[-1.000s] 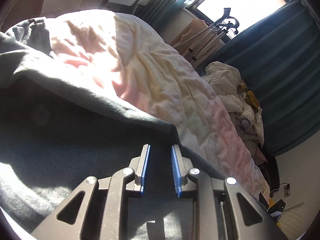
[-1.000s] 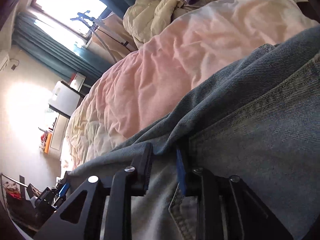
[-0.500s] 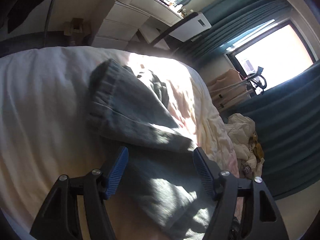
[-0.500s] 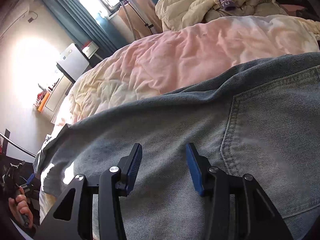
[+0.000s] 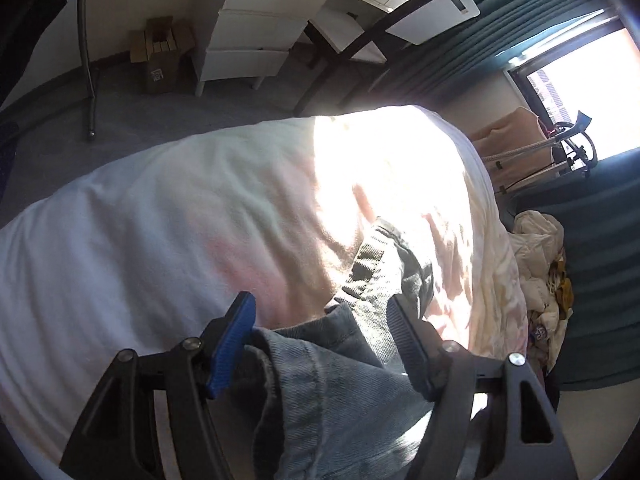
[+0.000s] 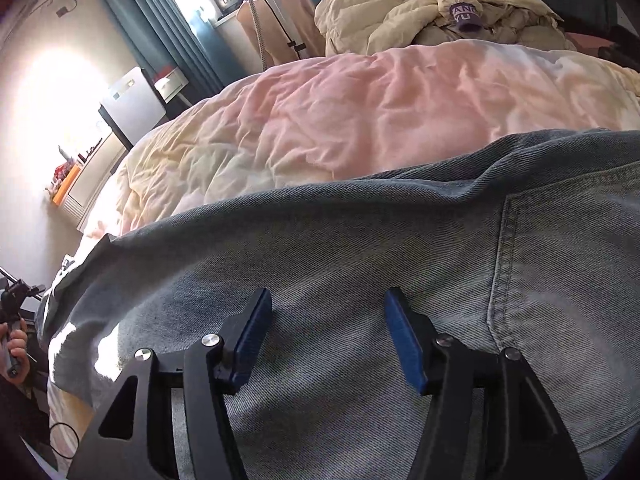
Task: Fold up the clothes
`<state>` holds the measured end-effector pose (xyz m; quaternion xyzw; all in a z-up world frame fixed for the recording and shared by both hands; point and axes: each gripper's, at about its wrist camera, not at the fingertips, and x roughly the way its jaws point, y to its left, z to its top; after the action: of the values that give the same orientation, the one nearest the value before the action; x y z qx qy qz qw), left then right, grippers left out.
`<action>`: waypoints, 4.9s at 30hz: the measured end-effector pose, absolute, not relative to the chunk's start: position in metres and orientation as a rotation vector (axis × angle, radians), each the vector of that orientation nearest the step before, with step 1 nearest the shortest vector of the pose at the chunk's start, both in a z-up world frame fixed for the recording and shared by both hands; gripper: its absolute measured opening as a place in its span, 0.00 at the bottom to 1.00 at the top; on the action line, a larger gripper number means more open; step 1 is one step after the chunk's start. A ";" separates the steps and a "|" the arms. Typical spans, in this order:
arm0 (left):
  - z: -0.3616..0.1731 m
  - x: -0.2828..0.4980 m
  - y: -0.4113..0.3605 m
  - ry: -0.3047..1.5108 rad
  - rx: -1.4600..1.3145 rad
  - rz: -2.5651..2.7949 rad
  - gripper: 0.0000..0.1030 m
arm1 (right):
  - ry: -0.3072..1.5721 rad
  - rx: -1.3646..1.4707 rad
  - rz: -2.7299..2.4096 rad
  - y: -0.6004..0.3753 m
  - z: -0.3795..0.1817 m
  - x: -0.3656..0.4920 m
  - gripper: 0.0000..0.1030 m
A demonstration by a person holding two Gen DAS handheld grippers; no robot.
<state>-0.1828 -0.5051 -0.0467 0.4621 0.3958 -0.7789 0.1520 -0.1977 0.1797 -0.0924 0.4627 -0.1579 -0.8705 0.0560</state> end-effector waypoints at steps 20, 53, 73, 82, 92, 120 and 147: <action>-0.040 -0.119 -0.493 0.941 1.196 -2.298 0.24 | -0.560 1.361 -2.597 0.194 -0.079 -0.173 0.58; -0.055 -0.048 -0.440 1.844 0.705 -2.243 0.16 | -0.760 1.373 -2.451 0.203 -0.069 -0.132 0.58; -0.088 -0.237 -0.474 1.345 0.973 -2.215 0.10 | -0.680 1.397 -2.450 0.189 -0.089 -0.172 0.58; -0.048 -0.227 -0.442 1.133 0.951 -2.363 0.26 | -0.508 1.377 -2.506 0.180 -0.085 -0.173 0.58; 0.008 -0.167 -0.328 0.741 0.897 -2.701 0.68 | -0.424 1.249 -2.611 0.190 -0.044 -0.144 0.58; 0.028 -0.048 -0.047 0.148 1.064 -2.966 0.68 | -0.304 0.982 -2.788 0.216 0.039 -0.018 0.58; -0.018 -0.042 -0.027 -0.006 1.102 -2.996 0.68 | -0.915 1.139 -2.938 0.329 0.012 -0.023 0.58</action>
<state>-0.0420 -0.0274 -0.0185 0.3451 -0.0017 -0.9382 -0.0252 -0.0235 0.3286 0.0122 0.3464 -0.2781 -0.8932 -0.0697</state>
